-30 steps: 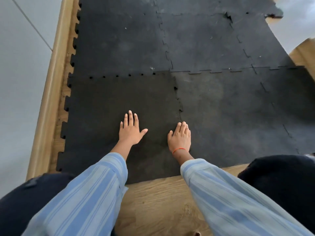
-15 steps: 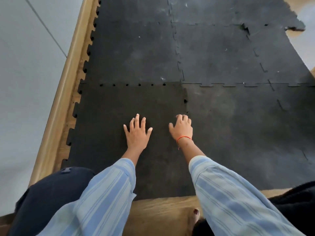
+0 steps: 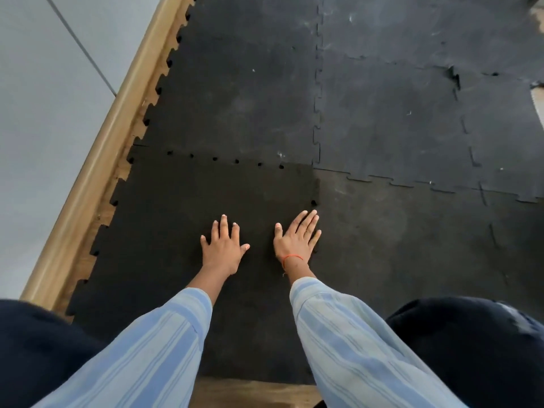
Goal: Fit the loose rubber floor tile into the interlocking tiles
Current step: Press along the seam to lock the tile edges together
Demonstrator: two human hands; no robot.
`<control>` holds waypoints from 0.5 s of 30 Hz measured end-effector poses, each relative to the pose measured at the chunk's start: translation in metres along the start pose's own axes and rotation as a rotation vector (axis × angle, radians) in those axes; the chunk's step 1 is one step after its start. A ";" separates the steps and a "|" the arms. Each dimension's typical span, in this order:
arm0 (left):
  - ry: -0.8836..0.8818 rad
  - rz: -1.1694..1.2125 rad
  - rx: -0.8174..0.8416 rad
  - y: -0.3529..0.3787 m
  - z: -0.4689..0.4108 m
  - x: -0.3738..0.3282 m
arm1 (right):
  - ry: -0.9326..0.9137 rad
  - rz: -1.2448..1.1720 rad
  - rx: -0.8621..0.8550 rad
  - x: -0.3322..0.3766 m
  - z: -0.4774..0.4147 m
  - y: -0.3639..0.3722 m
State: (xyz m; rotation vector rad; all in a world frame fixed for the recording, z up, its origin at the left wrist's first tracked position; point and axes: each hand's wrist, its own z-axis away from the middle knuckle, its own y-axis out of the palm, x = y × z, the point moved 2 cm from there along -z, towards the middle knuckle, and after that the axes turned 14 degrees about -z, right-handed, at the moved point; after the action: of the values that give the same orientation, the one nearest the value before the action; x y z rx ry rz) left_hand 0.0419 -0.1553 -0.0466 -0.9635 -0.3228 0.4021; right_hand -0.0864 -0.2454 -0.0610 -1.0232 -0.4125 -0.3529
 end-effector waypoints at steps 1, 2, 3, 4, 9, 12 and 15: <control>-0.011 0.011 -0.022 -0.002 0.000 -0.002 | -0.016 -0.005 -0.015 -0.001 -0.001 0.000; -0.015 0.010 -0.073 -0.002 0.001 -0.003 | -0.044 -0.001 -0.039 -0.001 -0.004 -0.001; -0.007 0.001 -0.140 0.001 0.001 -0.003 | -0.086 0.014 -0.072 -0.001 -0.011 -0.002; 0.005 -0.005 -0.204 0.005 -0.001 -0.001 | -0.133 0.030 -0.096 0.000 -0.020 -0.005; 0.061 -0.004 -0.387 0.009 -0.036 0.018 | -0.234 0.143 -0.143 0.004 -0.058 -0.006; 0.076 0.007 -0.448 -0.005 -0.069 0.027 | -0.234 0.169 -0.204 -0.001 -0.056 0.003; 0.101 0.046 -0.492 -0.020 -0.097 0.033 | -0.220 0.170 -0.212 -0.001 -0.065 0.001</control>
State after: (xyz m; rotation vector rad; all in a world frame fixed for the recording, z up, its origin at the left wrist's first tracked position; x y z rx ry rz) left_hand 0.1172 -0.2199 -0.0785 -1.4692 -0.3139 0.3187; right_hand -0.0761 -0.3019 -0.0919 -1.3012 -0.4887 -0.1327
